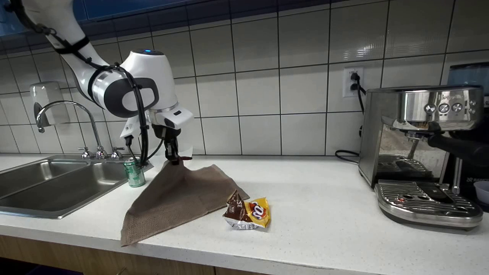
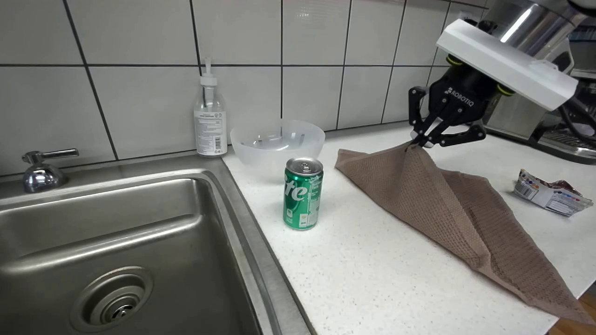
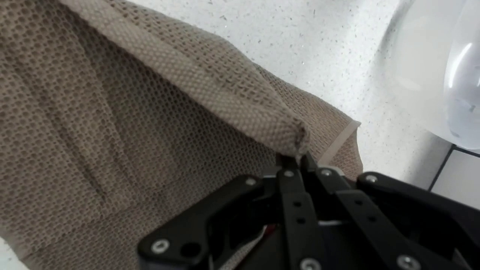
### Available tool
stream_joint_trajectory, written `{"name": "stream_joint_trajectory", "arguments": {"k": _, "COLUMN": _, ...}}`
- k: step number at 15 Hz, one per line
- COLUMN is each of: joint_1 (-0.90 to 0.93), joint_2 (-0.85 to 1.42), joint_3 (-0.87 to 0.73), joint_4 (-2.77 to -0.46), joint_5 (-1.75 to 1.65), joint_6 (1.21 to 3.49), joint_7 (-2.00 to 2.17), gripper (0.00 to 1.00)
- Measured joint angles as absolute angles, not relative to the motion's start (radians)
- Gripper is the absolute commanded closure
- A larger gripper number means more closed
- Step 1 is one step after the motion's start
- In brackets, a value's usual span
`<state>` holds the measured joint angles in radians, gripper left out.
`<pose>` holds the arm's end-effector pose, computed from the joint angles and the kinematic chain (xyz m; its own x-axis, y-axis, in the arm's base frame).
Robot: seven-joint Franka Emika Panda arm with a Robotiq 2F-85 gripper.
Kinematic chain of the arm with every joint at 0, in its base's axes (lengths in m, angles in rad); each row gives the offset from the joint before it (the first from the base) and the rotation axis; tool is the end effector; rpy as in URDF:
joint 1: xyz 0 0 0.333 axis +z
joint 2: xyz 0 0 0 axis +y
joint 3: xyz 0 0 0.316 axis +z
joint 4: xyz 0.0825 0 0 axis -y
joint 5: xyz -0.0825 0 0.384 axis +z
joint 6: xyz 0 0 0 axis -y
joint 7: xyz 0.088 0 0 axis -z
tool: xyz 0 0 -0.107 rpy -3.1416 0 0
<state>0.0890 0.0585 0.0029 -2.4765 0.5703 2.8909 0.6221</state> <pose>0.5005 0.0143 0.3002 0.4832 -0.8749 0.0326 -0.7950 -0.4541 -0.4023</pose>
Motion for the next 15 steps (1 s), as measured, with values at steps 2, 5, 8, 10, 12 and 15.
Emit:
{"name": "stream_joint_trajectory", "arguments": {"k": 2, "joint_1": 0.083, "joint_2": 0.055, "joint_3": 0.001, "joint_4": -2.482, "joint_5": 0.568, "joint_6": 2.895, "joint_7": 0.622, "gripper": 0.99}}
{"name": "stream_joint_trajectory", "arguments": {"k": 5, "joint_1": 0.072, "joint_2": 0.053, "joint_3": -0.002, "joint_4": -2.488, "joint_5": 0.568, "joint_6": 2.901, "joint_7": 0.622, "gripper": 0.99}}
{"name": "stream_joint_trajectory", "arguments": {"k": 8, "joint_1": 0.062, "joint_2": 0.053, "joint_3": -0.012, "joint_4": -2.492, "joint_5": 0.568, "joint_6": 2.904, "joint_7": 0.623, "gripper": 0.99}}
{"name": "stream_joint_trajectory", "arguments": {"k": 10, "joint_1": 0.056, "joint_2": 0.053, "joint_3": -0.02, "joint_4": -2.493, "joint_5": 0.563, "joint_6": 2.906, "joint_7": 0.626, "gripper": 0.99}}
{"name": "stream_joint_trajectory", "arguments": {"k": 12, "joint_1": 0.049, "joint_2": 0.053, "joint_3": -0.027, "joint_4": -2.493, "joint_5": 0.553, "joint_6": 2.908, "joint_7": 0.631, "gripper": 0.99}}
{"name": "stream_joint_trajectory", "arguments": {"k": 15, "joint_1": 0.04, "joint_2": 0.053, "joint_3": -0.038, "joint_4": -2.494, "joint_5": 0.537, "joint_6": 2.911, "joint_7": 0.64, "gripper": 0.99}}
